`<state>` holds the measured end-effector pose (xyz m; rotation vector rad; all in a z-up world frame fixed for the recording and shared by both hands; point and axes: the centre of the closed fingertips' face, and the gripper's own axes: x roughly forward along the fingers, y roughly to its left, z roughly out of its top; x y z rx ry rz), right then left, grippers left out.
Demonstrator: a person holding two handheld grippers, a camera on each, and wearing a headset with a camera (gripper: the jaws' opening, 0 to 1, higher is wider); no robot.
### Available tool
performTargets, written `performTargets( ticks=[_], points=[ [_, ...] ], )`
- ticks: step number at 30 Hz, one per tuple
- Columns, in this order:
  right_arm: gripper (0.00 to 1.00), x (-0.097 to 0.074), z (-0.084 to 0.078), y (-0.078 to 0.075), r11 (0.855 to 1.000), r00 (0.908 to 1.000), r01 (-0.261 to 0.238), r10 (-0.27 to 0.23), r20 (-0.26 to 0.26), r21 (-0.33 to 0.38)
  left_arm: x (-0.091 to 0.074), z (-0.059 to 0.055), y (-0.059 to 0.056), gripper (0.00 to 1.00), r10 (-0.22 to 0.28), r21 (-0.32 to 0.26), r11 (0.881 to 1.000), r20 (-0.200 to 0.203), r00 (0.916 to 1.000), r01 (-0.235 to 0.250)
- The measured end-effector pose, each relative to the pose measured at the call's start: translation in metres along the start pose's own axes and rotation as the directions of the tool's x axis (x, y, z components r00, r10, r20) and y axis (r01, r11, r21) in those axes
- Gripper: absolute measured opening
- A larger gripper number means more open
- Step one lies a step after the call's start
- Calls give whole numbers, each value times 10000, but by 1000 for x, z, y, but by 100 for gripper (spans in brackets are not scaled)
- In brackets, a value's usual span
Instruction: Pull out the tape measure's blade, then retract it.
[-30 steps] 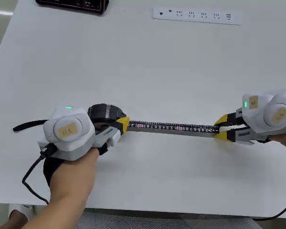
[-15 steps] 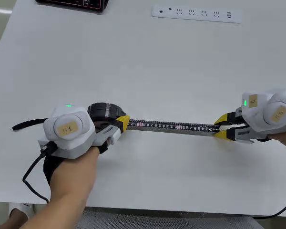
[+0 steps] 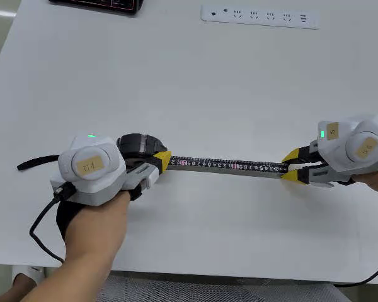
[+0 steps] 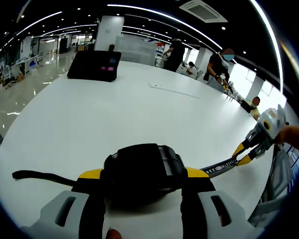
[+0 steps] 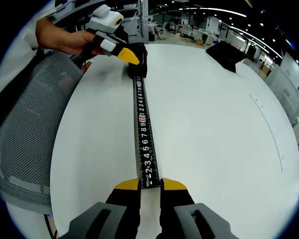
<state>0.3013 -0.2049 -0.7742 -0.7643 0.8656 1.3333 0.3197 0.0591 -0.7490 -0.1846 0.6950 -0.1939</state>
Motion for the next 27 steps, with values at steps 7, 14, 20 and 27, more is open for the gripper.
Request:
performTargets(
  ticks=[7, 14, 20, 27],
  points=[
    [10, 4, 11, -1, 9999, 10000, 19, -19, 17, -120, -1, 0, -1, 57, -57, -83, 9999, -20, 10000, 57],
    [10, 10, 27, -1, 9998, 9996, -57, 62, 280, -183, -2, 1, -1, 57, -107, -300, 9995, -11, 9999, 106],
    [10, 17, 39, -1, 9996, 9990, -166, 176, 406, -248, -2, 1, -1, 57, -144, -399, 9991, -24, 9999, 143],
    [10, 20, 45, -1, 9994, 9986, -218, 231, 476, -263, -2, 1, 0, 57, -189, -511, 9985, -8, 9998, 189]
  ],
)
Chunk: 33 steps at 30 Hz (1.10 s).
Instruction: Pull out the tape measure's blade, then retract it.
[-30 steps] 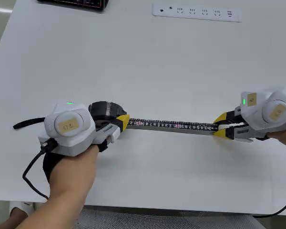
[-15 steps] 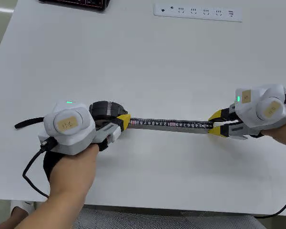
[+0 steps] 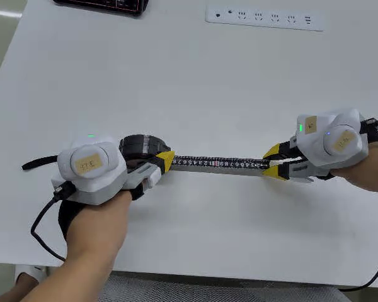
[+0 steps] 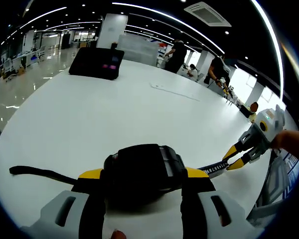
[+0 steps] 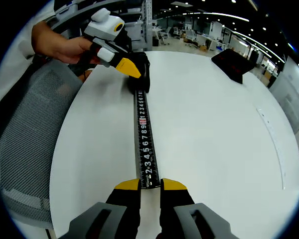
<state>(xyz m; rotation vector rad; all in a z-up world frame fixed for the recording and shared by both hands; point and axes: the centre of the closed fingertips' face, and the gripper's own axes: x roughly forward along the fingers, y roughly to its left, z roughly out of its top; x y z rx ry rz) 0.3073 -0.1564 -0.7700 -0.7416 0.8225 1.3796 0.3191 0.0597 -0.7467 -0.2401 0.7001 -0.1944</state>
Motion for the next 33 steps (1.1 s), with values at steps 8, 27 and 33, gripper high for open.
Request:
performTargets(
  ticks=[8, 27, 33],
  points=[
    [10, 5, 6, 0, 10000, 9999, -99, 99, 95, -2, 0, 0, 0, 57, -58, -73, 10000, 23, 10000, 58],
    [11, 24, 35, 3, 9993, 9981, -351, 358, 510, -151, 0, 0, 2, 57, -121, -163, 9998, 17, 9999, 121],
    [11, 28, 41, 2, 9991, 9974, -400, 409, 591, -157, 1, 0, 3, 57, -146, -208, 9997, 33, 9999, 147]
  ],
)
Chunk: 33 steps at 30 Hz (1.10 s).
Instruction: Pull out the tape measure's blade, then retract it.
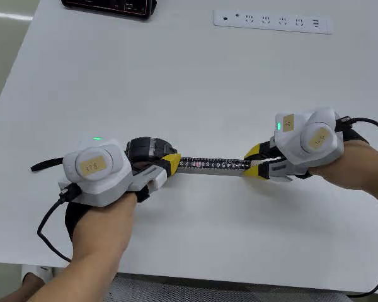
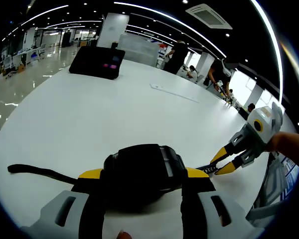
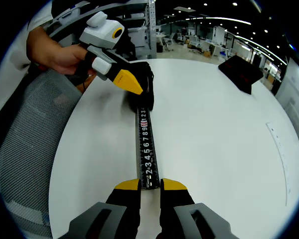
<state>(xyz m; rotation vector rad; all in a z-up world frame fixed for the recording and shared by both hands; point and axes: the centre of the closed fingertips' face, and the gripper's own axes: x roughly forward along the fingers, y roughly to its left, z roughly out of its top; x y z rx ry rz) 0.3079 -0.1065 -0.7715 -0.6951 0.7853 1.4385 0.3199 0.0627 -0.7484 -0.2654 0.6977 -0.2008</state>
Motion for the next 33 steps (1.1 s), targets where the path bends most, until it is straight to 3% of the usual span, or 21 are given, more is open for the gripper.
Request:
performTargets(
  ticks=[33],
  points=[
    [11, 31, 41, 0, 9994, 9969, -343, 339, 711, 43, 0, 0, 1, 57, -138, -234, 9996, 32, 9999, 139]
  ],
)
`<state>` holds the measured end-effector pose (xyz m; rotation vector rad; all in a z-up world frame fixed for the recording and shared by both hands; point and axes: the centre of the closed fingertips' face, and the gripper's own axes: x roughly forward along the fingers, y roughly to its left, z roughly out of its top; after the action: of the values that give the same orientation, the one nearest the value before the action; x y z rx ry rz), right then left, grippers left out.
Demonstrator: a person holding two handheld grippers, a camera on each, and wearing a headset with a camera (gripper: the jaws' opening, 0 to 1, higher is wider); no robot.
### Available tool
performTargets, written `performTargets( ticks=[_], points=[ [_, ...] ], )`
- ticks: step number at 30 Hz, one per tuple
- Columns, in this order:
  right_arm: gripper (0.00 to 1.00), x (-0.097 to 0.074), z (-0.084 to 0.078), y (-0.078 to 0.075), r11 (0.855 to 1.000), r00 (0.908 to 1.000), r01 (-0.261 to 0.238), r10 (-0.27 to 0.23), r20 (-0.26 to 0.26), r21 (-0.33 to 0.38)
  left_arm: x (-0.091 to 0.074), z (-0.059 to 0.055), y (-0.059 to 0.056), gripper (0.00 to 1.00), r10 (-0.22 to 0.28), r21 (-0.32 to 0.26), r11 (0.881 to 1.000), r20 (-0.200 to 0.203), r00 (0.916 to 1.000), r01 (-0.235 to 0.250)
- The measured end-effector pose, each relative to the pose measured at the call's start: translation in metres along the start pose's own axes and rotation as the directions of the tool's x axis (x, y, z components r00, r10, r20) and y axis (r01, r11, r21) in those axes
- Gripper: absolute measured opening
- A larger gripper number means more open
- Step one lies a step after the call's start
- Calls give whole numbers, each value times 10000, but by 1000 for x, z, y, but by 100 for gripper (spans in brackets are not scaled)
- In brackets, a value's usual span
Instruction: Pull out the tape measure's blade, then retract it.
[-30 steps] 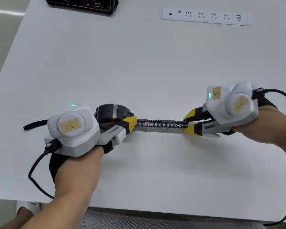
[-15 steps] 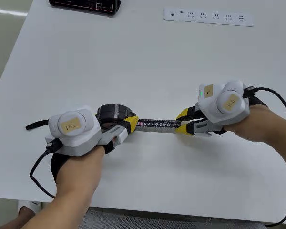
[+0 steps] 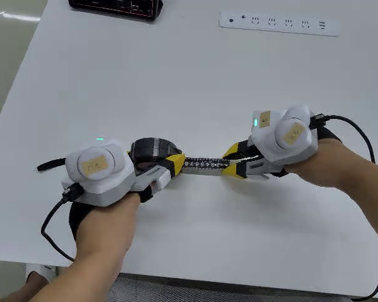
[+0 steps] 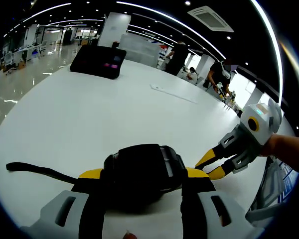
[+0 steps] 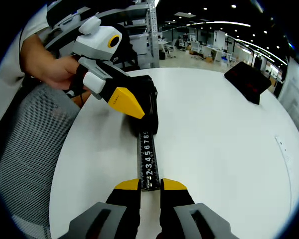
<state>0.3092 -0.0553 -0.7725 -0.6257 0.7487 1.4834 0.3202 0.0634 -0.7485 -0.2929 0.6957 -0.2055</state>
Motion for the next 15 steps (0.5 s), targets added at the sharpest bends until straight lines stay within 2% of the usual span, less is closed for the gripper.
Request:
performTargets(
  ticks=[15],
  points=[
    [11, 15, 20, 2, 9999, 9993, -119, 116, 364, 79, -1, 1, -1, 57, -51, -52, 10000, 1, 10000, 51]
  ],
)
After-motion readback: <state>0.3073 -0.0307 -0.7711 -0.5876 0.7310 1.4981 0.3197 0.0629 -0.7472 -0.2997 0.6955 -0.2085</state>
